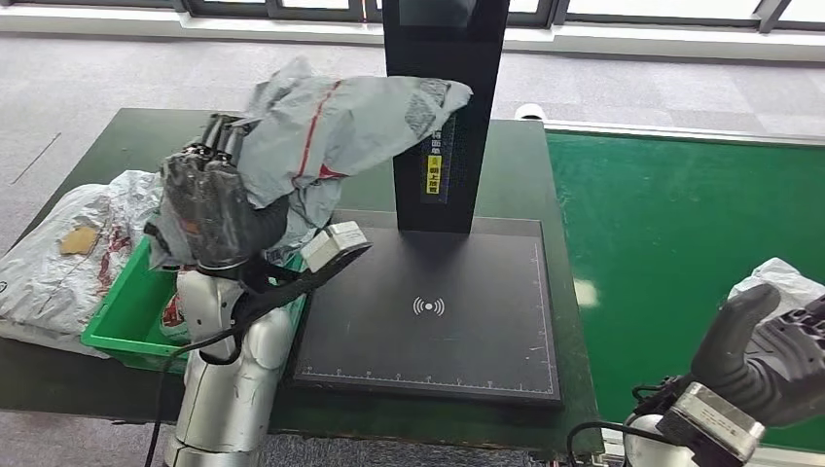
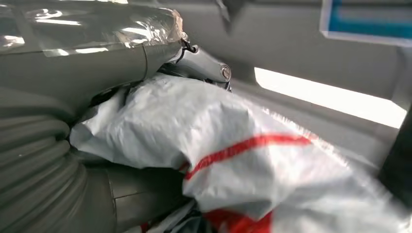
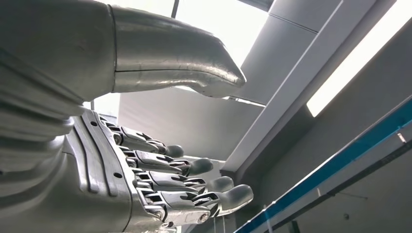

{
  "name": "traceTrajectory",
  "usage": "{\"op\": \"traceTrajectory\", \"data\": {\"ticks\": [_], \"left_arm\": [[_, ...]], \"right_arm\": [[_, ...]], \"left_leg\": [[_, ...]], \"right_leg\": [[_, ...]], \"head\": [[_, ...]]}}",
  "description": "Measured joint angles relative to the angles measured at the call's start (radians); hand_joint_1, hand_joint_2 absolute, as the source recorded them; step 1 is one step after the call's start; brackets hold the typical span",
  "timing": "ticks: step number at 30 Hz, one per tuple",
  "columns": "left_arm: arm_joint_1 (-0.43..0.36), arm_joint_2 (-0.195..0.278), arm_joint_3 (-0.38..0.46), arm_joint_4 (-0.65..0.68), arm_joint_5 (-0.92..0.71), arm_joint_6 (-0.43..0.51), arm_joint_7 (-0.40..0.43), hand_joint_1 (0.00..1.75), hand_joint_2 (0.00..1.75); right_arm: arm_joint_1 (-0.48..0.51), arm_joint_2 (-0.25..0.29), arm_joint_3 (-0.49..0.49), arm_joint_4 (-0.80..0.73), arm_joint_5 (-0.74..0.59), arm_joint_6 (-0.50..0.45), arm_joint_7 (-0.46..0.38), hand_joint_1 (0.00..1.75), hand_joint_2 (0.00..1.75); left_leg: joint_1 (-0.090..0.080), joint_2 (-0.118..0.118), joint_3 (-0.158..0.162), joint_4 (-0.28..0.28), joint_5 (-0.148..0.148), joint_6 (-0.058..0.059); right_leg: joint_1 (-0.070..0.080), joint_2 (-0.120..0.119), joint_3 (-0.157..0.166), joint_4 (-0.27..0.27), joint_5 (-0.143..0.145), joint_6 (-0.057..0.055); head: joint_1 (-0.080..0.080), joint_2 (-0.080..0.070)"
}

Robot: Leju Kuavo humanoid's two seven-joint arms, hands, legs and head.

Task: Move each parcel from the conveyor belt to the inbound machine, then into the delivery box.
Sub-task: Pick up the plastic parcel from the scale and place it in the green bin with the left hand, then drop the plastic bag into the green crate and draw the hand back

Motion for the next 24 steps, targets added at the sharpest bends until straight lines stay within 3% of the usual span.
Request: {"op": "traceTrajectory", "data": {"ticks": [5,12,24], "left_arm": [[0.002,0.003,0.125,-0.054,0.044,-0.001,-0.018,1.75,1.75],[-0.016,0.012,0.279,0.047,0.040,-0.006,0.014,1.75,1.75],[-0.028,0.023,0.336,0.117,0.025,-0.005,0.027,1.75,1.75]], "right_arm": [[0.003,0.000,0.000,-0.006,-0.002,0.000,0.000,0.00,1.75],[0.006,0.000,0.000,-0.014,0.001,0.000,0.000,0.00,1.75],[0.015,0.000,0.000,-0.018,0.001,0.000,0.000,0.00,1.75]], "left_leg": [[0.000,0.000,0.000,0.000,0.000,0.000],[-0.001,-0.001,0.000,0.000,0.000,0.000],[-0.001,-0.002,-0.001,0.000,0.000,0.000]], "right_leg": [[0.000,0.000,0.000,0.000,0.000,0.000],[-0.001,0.000,0.000,0.000,0.000,0.000],[-0.001,-0.001,0.000,0.000,0.000,0.000]], "head": [[0.000,0.000],[0.000,0.000],[0.000,0.000]]}}
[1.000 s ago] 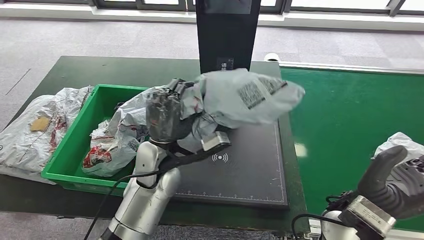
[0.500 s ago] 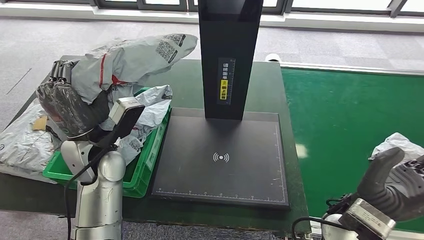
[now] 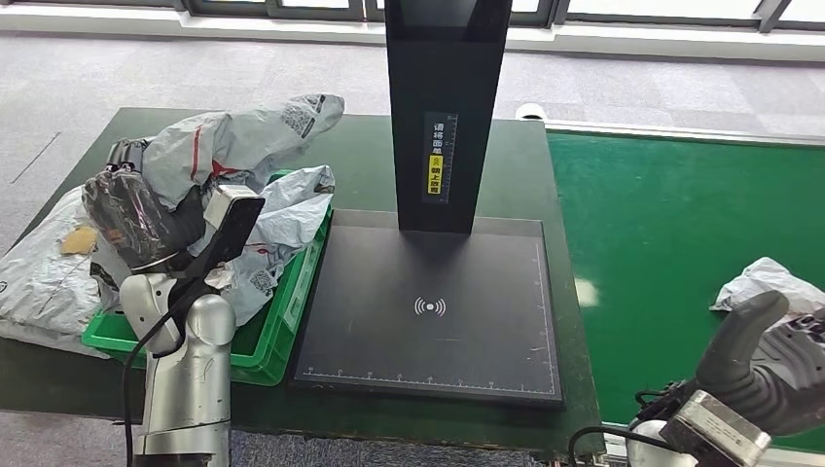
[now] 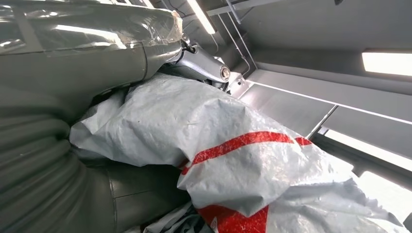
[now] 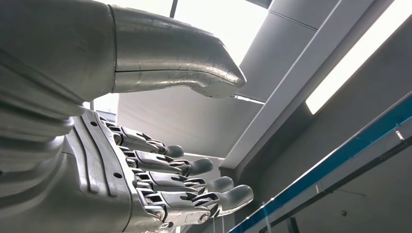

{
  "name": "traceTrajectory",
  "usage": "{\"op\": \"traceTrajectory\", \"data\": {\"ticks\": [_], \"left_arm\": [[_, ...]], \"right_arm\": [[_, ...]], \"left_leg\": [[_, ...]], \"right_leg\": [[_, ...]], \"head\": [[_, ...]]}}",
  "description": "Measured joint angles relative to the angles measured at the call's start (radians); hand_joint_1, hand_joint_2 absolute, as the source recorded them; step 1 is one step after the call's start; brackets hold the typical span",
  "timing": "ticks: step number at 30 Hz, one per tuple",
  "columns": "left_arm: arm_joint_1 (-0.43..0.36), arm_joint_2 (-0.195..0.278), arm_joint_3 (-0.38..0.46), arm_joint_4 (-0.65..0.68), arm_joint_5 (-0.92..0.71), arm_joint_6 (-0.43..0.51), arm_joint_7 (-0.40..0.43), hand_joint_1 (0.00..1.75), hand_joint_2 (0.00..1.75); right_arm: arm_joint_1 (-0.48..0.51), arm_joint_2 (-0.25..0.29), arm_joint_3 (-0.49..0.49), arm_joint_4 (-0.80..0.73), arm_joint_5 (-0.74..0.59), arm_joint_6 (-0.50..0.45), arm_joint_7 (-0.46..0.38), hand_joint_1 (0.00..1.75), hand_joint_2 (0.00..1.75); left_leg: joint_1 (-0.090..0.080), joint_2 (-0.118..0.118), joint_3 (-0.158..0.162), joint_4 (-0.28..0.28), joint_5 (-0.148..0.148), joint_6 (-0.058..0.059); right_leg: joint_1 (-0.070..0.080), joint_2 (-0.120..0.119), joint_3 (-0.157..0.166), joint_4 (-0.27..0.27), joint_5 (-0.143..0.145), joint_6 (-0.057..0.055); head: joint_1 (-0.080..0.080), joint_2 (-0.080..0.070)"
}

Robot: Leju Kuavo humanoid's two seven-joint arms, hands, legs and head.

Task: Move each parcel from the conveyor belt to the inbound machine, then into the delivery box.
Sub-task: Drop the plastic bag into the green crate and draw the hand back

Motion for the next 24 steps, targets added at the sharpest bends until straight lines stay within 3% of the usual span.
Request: {"op": "traceTrajectory", "data": {"ticks": [3,12,17,24], "left_arm": [[-0.052,0.012,0.024,0.112,-0.067,0.000,0.080,1.75,1.75],[-0.217,0.113,0.095,0.705,-0.191,-0.076,0.308,1.75,1.75],[-0.250,0.132,0.101,0.881,-0.203,-0.148,0.338,1.75,1.75],[-0.288,0.144,0.101,0.982,-0.205,-0.251,0.322,1.75,1.75]], "right_arm": [[0.002,0.000,0.000,-0.001,0.000,0.000,0.000,0.00,1.75],[0.020,0.001,0.000,-0.003,0.002,0.000,0.000,0.00,1.75],[0.020,0.001,0.000,-0.004,0.003,0.000,0.000,0.00,1.75],[0.020,0.001,0.000,-0.003,0.003,0.000,0.000,0.00,1.75]], "left_leg": [[0.000,-0.002,0.000,0.000,0.000,0.000],[0.000,-0.003,0.000,0.000,0.003,-0.002],[0.000,-0.006,0.000,0.000,0.003,-0.002],[0.000,-0.006,0.000,0.000,0.002,-0.001]], "right_leg": [[0.000,-0.003,0.001,0.000,0.000,0.000],[0.000,-0.005,0.001,0.000,0.001,-0.001],[0.000,-0.005,0.002,0.000,0.001,-0.001],[0.000,-0.007,0.003,0.000,0.000,0.000]], "head": [[0.000,0.000],[0.000,0.000],[0.000,0.000],[0.000,0.000]]}}
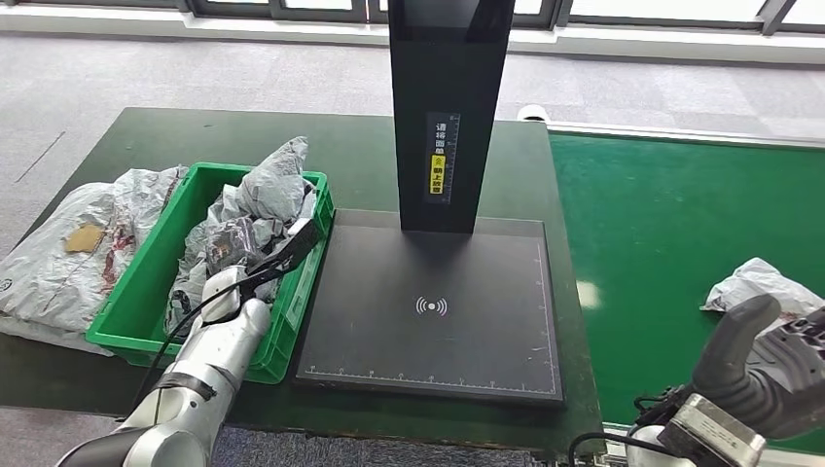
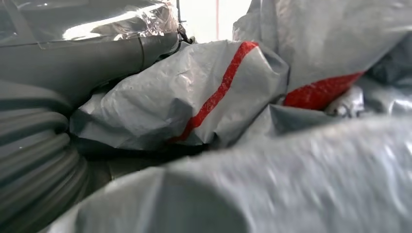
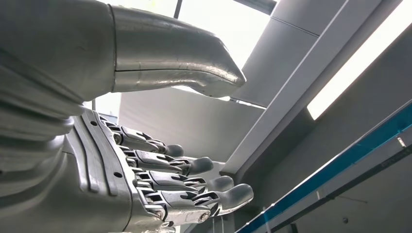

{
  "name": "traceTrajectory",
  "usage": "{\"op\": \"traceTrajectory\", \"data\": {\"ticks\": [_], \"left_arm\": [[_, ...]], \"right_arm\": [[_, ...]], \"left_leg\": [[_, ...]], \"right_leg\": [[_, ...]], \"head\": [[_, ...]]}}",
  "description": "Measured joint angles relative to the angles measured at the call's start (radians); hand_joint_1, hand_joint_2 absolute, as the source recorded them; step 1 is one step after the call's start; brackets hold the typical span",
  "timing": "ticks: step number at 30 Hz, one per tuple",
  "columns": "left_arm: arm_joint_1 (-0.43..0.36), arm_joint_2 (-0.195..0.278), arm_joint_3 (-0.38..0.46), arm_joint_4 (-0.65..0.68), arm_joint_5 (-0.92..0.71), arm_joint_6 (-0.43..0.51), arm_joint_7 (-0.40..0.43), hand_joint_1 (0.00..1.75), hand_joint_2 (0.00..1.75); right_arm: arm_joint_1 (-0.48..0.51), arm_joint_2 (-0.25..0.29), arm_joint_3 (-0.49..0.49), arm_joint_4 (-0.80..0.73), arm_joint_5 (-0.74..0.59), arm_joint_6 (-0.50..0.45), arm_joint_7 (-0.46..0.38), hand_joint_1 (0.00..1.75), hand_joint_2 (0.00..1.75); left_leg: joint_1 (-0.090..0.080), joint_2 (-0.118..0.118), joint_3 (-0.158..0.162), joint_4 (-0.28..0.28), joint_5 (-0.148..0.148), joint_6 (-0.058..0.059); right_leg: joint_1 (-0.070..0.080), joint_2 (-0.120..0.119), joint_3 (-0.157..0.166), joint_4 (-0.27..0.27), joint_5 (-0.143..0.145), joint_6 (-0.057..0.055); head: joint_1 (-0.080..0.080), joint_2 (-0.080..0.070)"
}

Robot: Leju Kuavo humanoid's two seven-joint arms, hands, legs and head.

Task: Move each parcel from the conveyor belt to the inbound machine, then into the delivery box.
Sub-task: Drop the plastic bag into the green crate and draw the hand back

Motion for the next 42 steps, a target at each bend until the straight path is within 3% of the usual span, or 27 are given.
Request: {"op": "traceTrajectory", "data": {"ticks": [4,8,9,12,14,18,22,28,33,42], "left_arm": [[-0.005,0.006,0.003,0.016,0.000,-0.014,0.011,1.75,1.75],[-0.007,0.010,0.007,0.023,0.000,-0.018,0.026,0.06,1.75],[-0.008,0.010,0.007,0.024,0.000,-0.019,0.026,0.00,1.31],[-0.010,0.011,0.016,0.024,0.027,-0.016,-0.016,0.00,0.00],[-0.015,0.010,0.036,0.022,0.111,-0.019,-0.127,0.00,0.00],[-0.019,-0.005,0.113,-0.017,0.382,-0.071,-0.460,0.00,0.00],[0.003,-0.039,0.171,-0.101,0.548,-0.111,-0.618,0.00,0.00],[0.093,-0.098,0.182,-0.307,0.740,-0.153,-0.707,0.00,0.00],[0.203,-0.142,0.139,-0.528,0.886,-0.180,-0.708,0.00,0.00],[0.282,-0.164,0.072,-0.696,0.914,-0.194,-0.698,0.00,0.00]], "right_arm": [[-0.001,0.000,0.000,0.005,-0.001,0.000,0.000,0.00,1.75],[-0.001,0.000,0.000,0.011,-0.002,0.000,0.000,0.00,1.75],[-0.002,0.000,0.000,0.013,-0.003,0.000,0.000,0.00,1.75],[-0.002,0.000,0.000,0.016,-0.003,0.000,0.000,0.00,1.75],[-0.002,0.000,0.000,0.016,-0.004,0.000,0.000,0.00,1.75],[0.000,0.000,0.000,0.016,-0.007,0.000,0.000,0.00,1.75],[0.006,0.000,-0.001,0.016,-0.009,0.000,0.000,0.00,1.75],[0.034,0.000,-0.006,0.010,-0.010,0.000,0.000,0.00,1.75],[0.057,0.001,-0.026,-0.004,-0.011,0.000,0.000,0.00,1.75],[0.071,0.004,-0.044,-0.012,-0.012,0.000,0.000,0.00,1.75]], "left_leg": [[0.000,0.000,0.001,0.000,0.000,0.000],[0.000,0.000,0.002,0.000,0.000,0.000],[0.000,0.000,0.002,0.000,0.000,0.000],[0.000,0.000,0.002,-0.001,0.000,0.000],[0.000,0.001,0.003,-0.001,0.000,0.000],[0.000,0.000,0.003,-0.001,0.000,0.000],[0.000,0.000,0.003,-0.001,-0.001,0.000],[0.000,0.000,0.003,0.000,-0.002,0.001],[0.000,0.000,0.002,0.000,-0.002,0.001],[0.000,0.000,0.001,0.000,-0.002,0.001]], "right_leg": [[0.000,0.000,0.001,0.000,0.000,0.000],[0.000,0.000,0.001,0.000,0.000,0.000],[0.000,0.000,0.001,0.000,0.000,0.000],[0.000,0.000,0.001,0.000,0.000,0.000],[0.000,0.000,0.001,0.000,0.000,0.000],[0.000,0.000,0.002,0.000,-0.001,-0.001],[0.000,0.000,0.002,0.000,-0.001,-0.001],[0.000,0.000,0.001,0.000,-0.001,-0.001],[0.000,0.000,0.000,0.000,-0.002,-0.001],[0.000,0.000,0.000,0.000,-0.002,0.000]], "head": [[0.000,0.000],[0.000,0.000],[0.000,0.000],[0.000,0.000],[0.000,0.000],[0.000,0.000],[0.000,0.000],[0.000,0.000],[0.000,0.000],[0.000,0.000]]}}
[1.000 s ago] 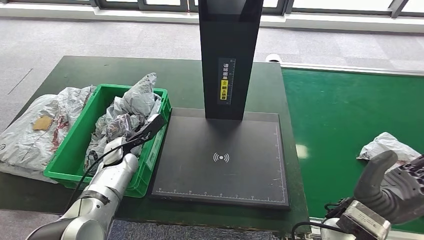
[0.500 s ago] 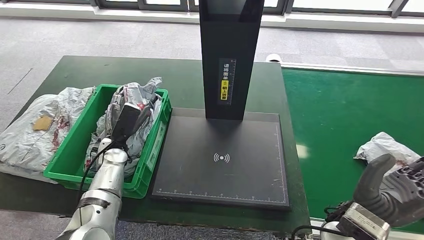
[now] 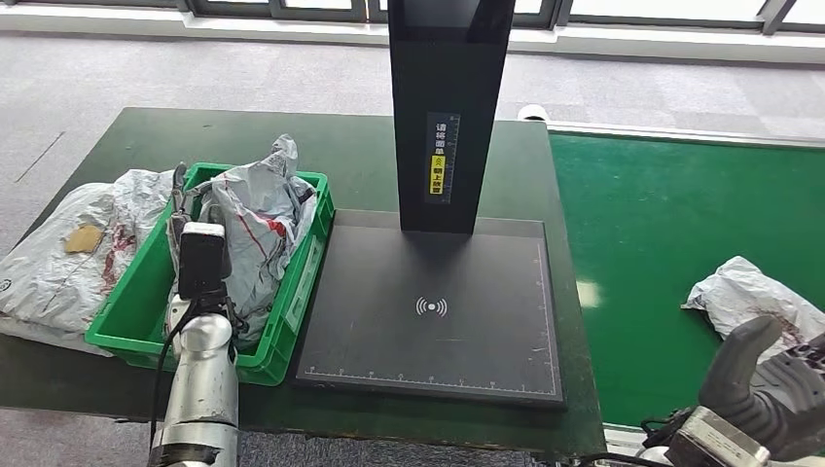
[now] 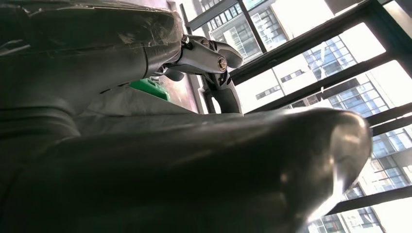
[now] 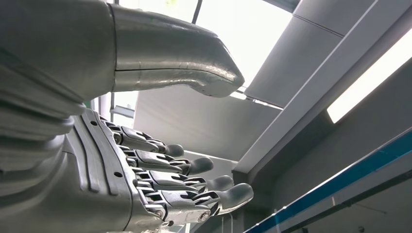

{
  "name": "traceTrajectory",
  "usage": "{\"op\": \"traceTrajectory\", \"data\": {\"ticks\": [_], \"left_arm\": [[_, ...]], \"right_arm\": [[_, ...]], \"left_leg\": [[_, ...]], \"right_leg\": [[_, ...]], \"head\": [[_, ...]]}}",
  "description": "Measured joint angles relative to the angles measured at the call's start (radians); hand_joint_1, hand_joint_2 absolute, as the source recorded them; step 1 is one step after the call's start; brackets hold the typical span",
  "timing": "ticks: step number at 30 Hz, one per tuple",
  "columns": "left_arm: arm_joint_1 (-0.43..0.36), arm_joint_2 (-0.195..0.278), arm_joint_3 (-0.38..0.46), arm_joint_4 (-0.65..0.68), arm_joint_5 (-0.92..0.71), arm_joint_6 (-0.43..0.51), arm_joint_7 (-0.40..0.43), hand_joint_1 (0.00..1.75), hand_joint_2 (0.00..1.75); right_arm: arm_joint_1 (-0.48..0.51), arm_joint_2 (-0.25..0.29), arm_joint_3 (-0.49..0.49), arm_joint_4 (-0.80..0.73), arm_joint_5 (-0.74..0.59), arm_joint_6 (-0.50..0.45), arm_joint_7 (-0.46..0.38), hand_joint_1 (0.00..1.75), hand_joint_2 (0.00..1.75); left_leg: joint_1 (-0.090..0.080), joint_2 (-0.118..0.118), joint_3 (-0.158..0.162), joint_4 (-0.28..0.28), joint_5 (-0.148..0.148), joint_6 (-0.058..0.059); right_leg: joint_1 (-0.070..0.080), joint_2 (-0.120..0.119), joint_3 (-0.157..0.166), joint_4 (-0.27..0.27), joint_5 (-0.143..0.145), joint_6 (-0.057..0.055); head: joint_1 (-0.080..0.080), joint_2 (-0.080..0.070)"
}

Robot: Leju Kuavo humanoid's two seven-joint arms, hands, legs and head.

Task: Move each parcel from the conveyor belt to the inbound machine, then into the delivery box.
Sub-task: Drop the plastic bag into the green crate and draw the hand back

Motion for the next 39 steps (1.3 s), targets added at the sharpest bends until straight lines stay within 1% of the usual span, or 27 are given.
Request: {"op": "traceTrajectory", "data": {"ticks": [5,11,15,17,19,22,25,30,32,39], "left_arm": [[0.009,-0.003,-0.010,-0.026,0.010,-0.006,0.001,0.00,0.00],[0.036,-0.003,-0.039,-0.065,0.078,-0.036,-0.011,0.00,0.00],[0.069,-0.002,-0.079,-0.126,0.198,-0.067,-0.066,0.00,1.75],[0.087,0.000,-0.110,-0.179,0.262,-0.086,-0.090,0.00,1.75],[0.108,0.005,-0.149,-0.235,0.288,-0.084,-0.097,0.00,1.75],[0.134,0.014,-0.204,-0.292,0.261,-0.048,-0.092,0.00,1.75],[0.153,0.022,-0.237,-0.313,0.225,-0.002,-0.081,0.00,1.75],[0.159,0.026,-0.250,-0.313,0.146,0.101,-0.060,0.00,1.75],[0.159,0.026,-0.252,-0.311,0.127,0.128,-0.055,0.00,1.75],[0.158,0.026,-0.257,-0.310,0.116,0.144,-0.053,0.00,1.75]], "right_arm": [[0.001,0.000,-0.003,-0.002,0.000,0.000,0.000,0.00,1.75],[0.006,0.001,-0.004,-0.003,0.002,0.000,0.000,0.00,1.75],[0.011,0.002,-0.024,-0.005,0.008,0.000,0.000,0.00,1.75],[0.012,0.003,-0.053,-0.005,0.015,0.000,0.000,0.00,1.75],[0.010,0.003,-0.092,0.000,0.026,0.000,0.000,0.00,1.75],[-0.002,0.003,-0.155,0.026,0.043,0.000,0.001,0.00,1.75],[-0.009,0.003,-0.201,0.051,0.053,0.000,0.001,0.00,1.75],[-0.017,0.003,-0.242,0.079,0.052,0.000,0.001,0.00,1.75],[-0.018,0.003,-0.252,0.088,0.051,0.000,0.001,0.00,1.75],[-0.020,0.003,-0.259,0.103,0.052,0.000,0.001,0.00,1.75]], "left_leg": [[0.000,0.000,0.000,0.000,0.000,0.000],[0.000,0.000,0.000,0.000,0.000,0.000],[0.000,0.000,0.000,0.000,0.000,0.000],[0.000,-0.001,-0.001,0.000,-0.001,0.001],[0.000,-0.001,-0.001,0.000,-0.001,0.001],[0.000,-0.001,-0.001,0.000,-0.001,0.001],[0.000,-0.001,-0.001,0.000,-0.001,0.001],[0.000,-0.001,0.000,0.000,-0.001,0.001],[0.000,-0.001,0.000,0.000,-0.001,0.001],[0.000,-0.001,0.000,0.000,-0.001,0.001]], "right_leg": [[0.000,0.000,0.000,0.000,0.000,0.000],[0.000,0.000,0.000,0.000,0.000,0.000],[0.000,0.000,0.000,0.000,0.000,0.000],[0.000,-0.001,0.000,0.000,-0.001,0.000],[0.000,-0.001,0.000,0.000,-0.001,0.001],[0.000,-0.002,0.001,0.000,-0.001,0.001],[0.000,-0.002,0.001,0.000,-0.001,0.001],[0.000,-0.002,0.001,0.000,-0.001,0.001],[0.000,-0.002,0.001,0.000,-0.001,0.001],[0.000,-0.002,0.001,0.000,-0.001,0.001]], "head": [[0.000,0.000],[0.000,0.000],[0.000,0.000],[0.000,0.000],[0.000,0.000],[0.000,0.000],[0.000,0.000],[0.000,0.000],[0.000,0.000],[0.000,0.000]]}}
